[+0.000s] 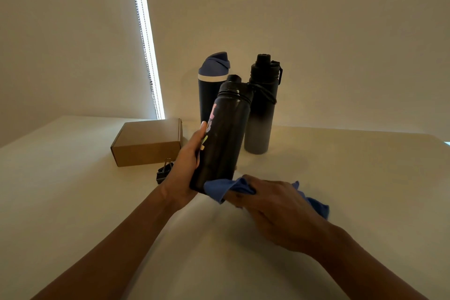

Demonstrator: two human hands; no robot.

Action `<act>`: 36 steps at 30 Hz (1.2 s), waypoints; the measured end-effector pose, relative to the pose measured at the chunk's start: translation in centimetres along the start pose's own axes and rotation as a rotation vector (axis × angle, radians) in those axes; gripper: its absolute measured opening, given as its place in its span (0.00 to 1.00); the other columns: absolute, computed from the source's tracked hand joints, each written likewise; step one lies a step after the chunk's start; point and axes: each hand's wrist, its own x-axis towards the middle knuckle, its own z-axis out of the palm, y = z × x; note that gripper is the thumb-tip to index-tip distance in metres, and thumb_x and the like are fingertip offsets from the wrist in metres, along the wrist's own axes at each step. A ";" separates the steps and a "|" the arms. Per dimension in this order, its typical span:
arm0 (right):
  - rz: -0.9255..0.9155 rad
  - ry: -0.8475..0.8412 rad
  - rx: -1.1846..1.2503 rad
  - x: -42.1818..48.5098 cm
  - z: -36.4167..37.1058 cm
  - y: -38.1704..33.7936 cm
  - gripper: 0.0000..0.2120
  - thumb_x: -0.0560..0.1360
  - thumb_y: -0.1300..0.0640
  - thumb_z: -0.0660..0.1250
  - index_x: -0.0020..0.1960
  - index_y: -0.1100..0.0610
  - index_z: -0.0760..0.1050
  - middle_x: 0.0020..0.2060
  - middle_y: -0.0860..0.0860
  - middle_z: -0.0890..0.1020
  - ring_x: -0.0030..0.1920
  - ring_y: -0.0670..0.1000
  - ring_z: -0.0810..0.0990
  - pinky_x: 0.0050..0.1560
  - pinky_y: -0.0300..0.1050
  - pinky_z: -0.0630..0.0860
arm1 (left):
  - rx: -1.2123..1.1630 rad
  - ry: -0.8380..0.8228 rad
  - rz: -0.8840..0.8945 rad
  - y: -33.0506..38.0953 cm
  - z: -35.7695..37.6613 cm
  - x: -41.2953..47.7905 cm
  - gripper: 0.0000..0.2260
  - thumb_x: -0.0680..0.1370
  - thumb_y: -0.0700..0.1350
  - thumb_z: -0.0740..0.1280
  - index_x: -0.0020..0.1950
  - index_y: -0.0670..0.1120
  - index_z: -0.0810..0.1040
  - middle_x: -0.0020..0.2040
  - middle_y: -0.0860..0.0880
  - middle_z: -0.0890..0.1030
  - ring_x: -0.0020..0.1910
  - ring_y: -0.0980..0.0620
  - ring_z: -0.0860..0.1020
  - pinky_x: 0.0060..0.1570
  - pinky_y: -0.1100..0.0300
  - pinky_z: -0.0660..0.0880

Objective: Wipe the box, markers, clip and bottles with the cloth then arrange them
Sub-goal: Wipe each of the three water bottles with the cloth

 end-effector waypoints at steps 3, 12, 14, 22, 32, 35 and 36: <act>0.009 -0.109 -0.026 0.1 0.6 0.3 0.21 0.84 0.54 0.57 0.76 0.42 0.62 0.72 0.45 0.69 0.69 0.45 0.69 0.72 0.40 0.61 | 0.025 0.049 0.006 0.0 0.2 -0.1 0.30 0.77 0.65 0.63 0.74 0.49 0.74 0.63 0.38 0.83 0.62 0.37 0.82 0.57 0.42 0.82; 0.074 0.389 -0.012 -0.5 -1.8 2.2 0.19 0.81 0.61 0.58 0.68 0.51 0.74 0.49 0.46 0.79 0.44 0.51 0.81 0.43 0.37 0.75 | 0.221 -0.049 -0.118 -0.2 0.9 -1.2 0.38 0.69 0.70 0.68 0.73 0.49 0.74 0.63 0.38 0.83 0.63 0.37 0.82 0.68 0.38 0.75; 0.180 0.471 0.059 -0.4 -1.6 3.1 0.14 0.82 0.56 0.56 0.63 0.53 0.76 0.43 0.42 0.76 0.40 0.46 0.81 0.39 0.27 0.67 | 0.248 -0.085 -0.140 -0.3 0.9 -1.1 0.38 0.69 0.70 0.66 0.73 0.50 0.73 0.64 0.39 0.83 0.63 0.37 0.82 0.70 0.38 0.74; 0.159 0.599 0.038 -0.2 -2.1 4.3 0.16 0.84 0.55 0.56 0.71 0.46 0.68 0.41 0.41 0.73 0.33 0.39 0.73 0.34 0.29 0.65 | 0.266 -0.108 -0.146 -0.5 0.7 -0.9 0.38 0.70 0.69 0.67 0.75 0.50 0.72 0.65 0.39 0.82 0.64 0.38 0.81 0.71 0.38 0.73; 0.158 0.583 0.087 -0.2 -1.9 4.8 0.13 0.81 0.47 0.52 0.64 0.41 0.67 0.39 0.41 0.74 0.31 0.39 0.73 0.34 0.31 0.67 | 0.327 -0.102 -0.094 0.1 1.1 -1.1 0.26 0.78 0.64 0.60 0.70 0.51 0.75 0.59 0.42 0.84 0.59 0.43 0.83 0.64 0.47 0.79; 0.192 0.584 0.113 -0.1 -1.6 4.8 0.12 0.84 0.57 0.59 0.65 0.48 0.72 0.37 0.39 0.73 0.31 0.40 0.75 0.33 0.30 0.67 | 0.352 -0.079 -0.088 0.2 1.4 -1.3 0.22 0.84 0.60 0.55 0.71 0.50 0.74 0.61 0.42 0.82 0.60 0.44 0.82 0.65 0.47 0.78; 0.194 0.552 0.148 -0.2 -1.5 4.8 0.10 0.83 0.59 0.59 0.61 0.48 0.74 0.37 0.38 0.73 0.32 0.39 0.77 0.35 0.31 0.68 | 0.354 -0.073 -0.096 0.2 1.3 -1.2 0.23 0.84 0.60 0.56 0.73 0.49 0.73 0.64 0.41 0.81 0.63 0.42 0.81 0.68 0.44 0.76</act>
